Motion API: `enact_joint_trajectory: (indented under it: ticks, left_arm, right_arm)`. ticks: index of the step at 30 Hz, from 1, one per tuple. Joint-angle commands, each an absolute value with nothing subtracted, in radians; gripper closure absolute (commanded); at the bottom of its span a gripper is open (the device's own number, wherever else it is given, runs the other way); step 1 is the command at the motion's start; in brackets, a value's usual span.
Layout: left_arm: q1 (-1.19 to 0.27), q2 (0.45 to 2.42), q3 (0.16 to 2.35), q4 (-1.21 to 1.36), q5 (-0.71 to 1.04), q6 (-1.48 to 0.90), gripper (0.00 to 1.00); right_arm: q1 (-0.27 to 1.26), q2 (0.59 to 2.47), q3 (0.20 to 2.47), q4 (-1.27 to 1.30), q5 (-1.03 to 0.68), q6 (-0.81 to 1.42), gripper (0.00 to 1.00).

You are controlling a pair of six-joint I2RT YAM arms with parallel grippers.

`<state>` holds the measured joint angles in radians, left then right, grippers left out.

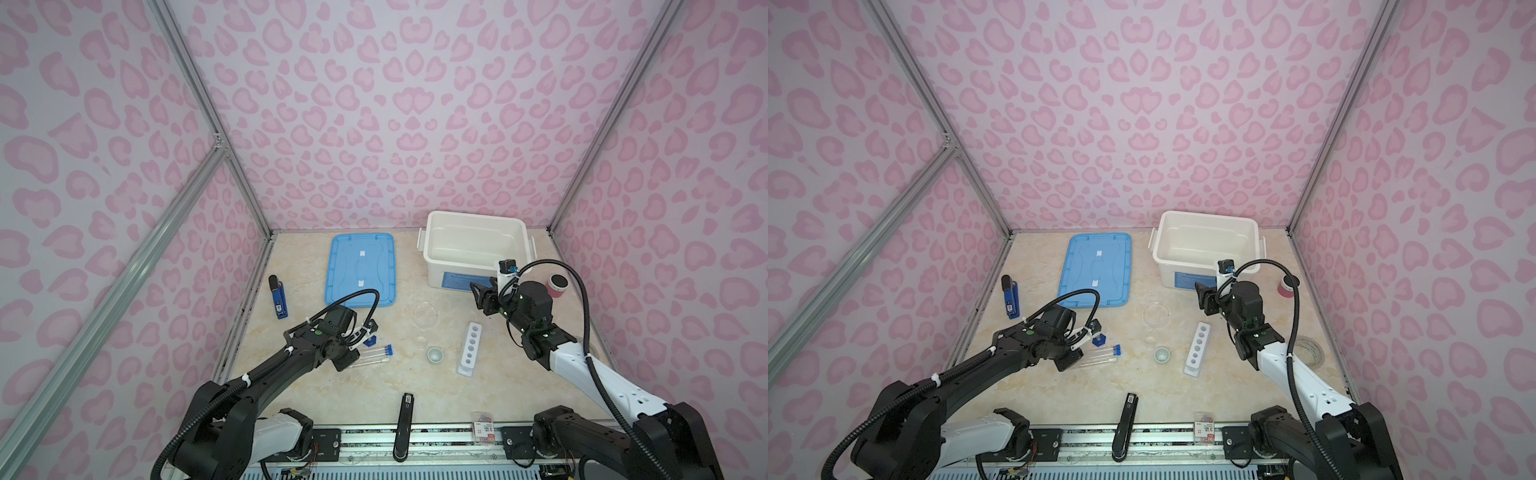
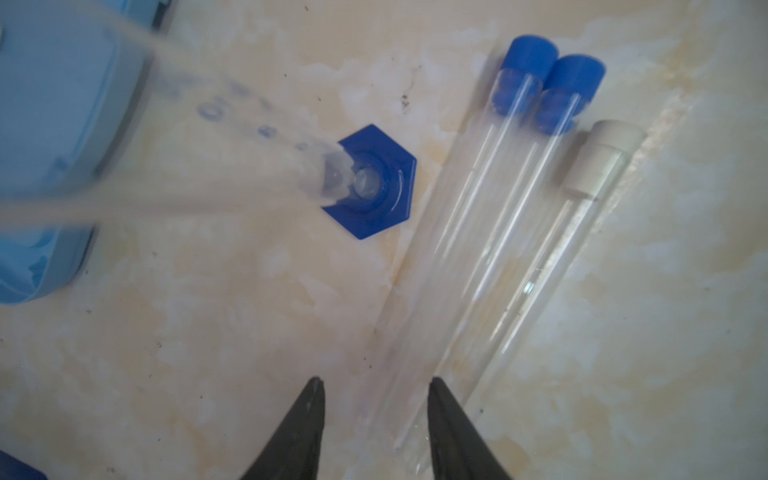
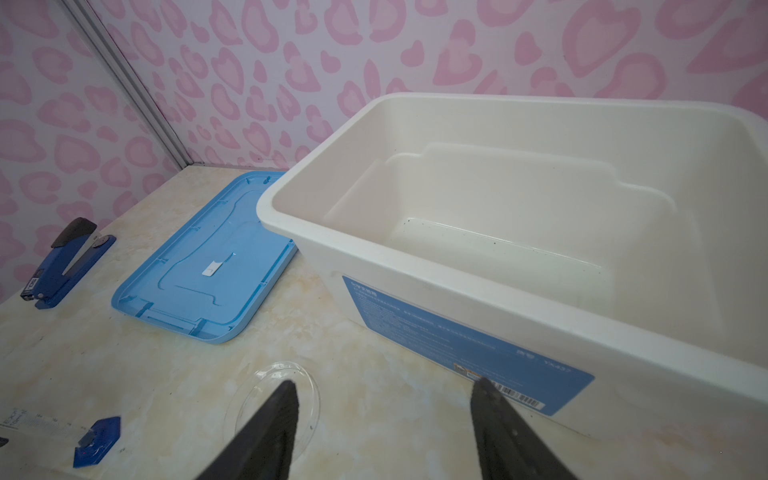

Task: Organize the chemistry lab equipment
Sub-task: 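Move left gripper over white-capped test tube while right arm nears bin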

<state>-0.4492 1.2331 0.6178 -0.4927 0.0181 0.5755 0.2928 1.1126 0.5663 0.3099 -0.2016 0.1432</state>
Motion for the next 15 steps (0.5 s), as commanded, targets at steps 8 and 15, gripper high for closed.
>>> enact_joint_trajectory:
  ticks: [8,15]
  left_arm:
    - [-0.485,1.293,0.639,-0.47,0.019,0.629,0.58]
    - [-0.5,1.333,0.653,-0.459,0.009,0.643,0.6]
  right_arm:
    - [0.292,1.116,0.549,0.344,-0.196,0.149,0.34]
    - [0.287,1.109,0.537,0.345,-0.192,0.148,0.34]
